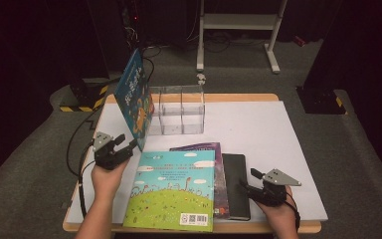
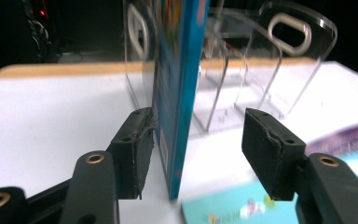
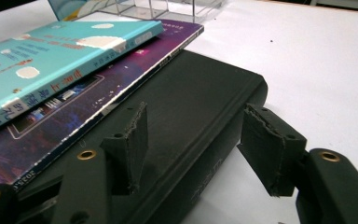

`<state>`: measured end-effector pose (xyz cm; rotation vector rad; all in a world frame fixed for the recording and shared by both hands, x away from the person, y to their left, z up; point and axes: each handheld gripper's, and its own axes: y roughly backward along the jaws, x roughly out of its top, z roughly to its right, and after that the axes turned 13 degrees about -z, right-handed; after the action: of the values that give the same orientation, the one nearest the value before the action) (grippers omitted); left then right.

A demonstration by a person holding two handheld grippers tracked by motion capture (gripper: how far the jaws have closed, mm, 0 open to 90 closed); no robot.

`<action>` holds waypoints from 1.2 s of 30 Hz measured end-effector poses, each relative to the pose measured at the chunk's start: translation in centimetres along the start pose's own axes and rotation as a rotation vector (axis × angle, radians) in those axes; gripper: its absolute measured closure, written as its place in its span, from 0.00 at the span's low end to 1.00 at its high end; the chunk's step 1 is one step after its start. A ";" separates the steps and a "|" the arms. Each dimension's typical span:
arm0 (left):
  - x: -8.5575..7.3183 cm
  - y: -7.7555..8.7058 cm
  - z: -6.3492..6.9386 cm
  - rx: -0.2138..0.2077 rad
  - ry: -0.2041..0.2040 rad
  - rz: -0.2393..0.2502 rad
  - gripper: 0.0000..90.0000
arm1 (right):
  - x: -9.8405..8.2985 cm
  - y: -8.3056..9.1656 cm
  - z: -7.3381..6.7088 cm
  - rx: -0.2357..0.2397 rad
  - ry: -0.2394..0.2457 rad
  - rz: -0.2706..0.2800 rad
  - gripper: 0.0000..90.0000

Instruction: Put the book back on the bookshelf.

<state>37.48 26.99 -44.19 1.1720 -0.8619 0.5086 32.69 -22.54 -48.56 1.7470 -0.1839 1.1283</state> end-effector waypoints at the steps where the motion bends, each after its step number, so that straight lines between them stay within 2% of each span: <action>1: -0.6 -0.1 0.0 -0.012 0.005 -0.018 0.48 | 0.0 0.0 0.0 0.000 0.002 -0.001 0.46; 4: -1.9 0.0 0.1 -0.056 0.020 -0.066 0.44 | 0.0 -0.1 0.0 -0.002 0.001 -0.005 0.46; 8: -4.2 0.4 0.9 -0.109 0.014 -0.138 0.41 | 0.0 -0.2 -0.2 -0.003 -0.007 -0.013 0.44; 11: -6.1 0.7 1.3 -0.115 0.010 -0.193 0.38 | 0.1 -0.1 -0.4 0.003 -0.017 -0.019 0.42; 14: -7.8 0.9 1.8 -0.150 0.035 -0.243 0.37 | 0.3 -0.1 -0.7 0.005 -0.023 -0.019 0.39; 18: -9.3 1.2 2.8 -0.165 0.043 -0.267 0.34 | 0.5 -0.1 -1.1 0.014 -0.021 -0.019 0.38; 19: -9.6 1.1 3.0 -0.181 0.051 -0.278 0.34 | 0.5 -0.2 -1.2 0.017 -0.018 -0.020 0.38; 22: -9.6 1.3 2.8 -0.190 0.073 -0.287 0.37 | 0.7 -0.2 -1.7 0.023 -0.007 -0.023 0.39; 29: -9.3 1.2 3.3 -0.175 0.084 -0.311 0.39 | 1.2 0.0 -2.7 0.058 0.000 -0.002 0.39; 33: -9.2 0.8 4.5 -0.210 0.070 -0.313 0.39 | 1.5 0.1 -3.2 0.069 0.012 0.004 0.38; 36: -9.0 0.2 5.8 -0.239 0.054 -0.317 0.39 | 1.6 0.1 -3.2 0.060 0.007 0.011 0.38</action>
<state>30.19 22.36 -50.47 1.0441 -0.6542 0.1708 31.54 -19.45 -47.09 1.7960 -0.1566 1.1581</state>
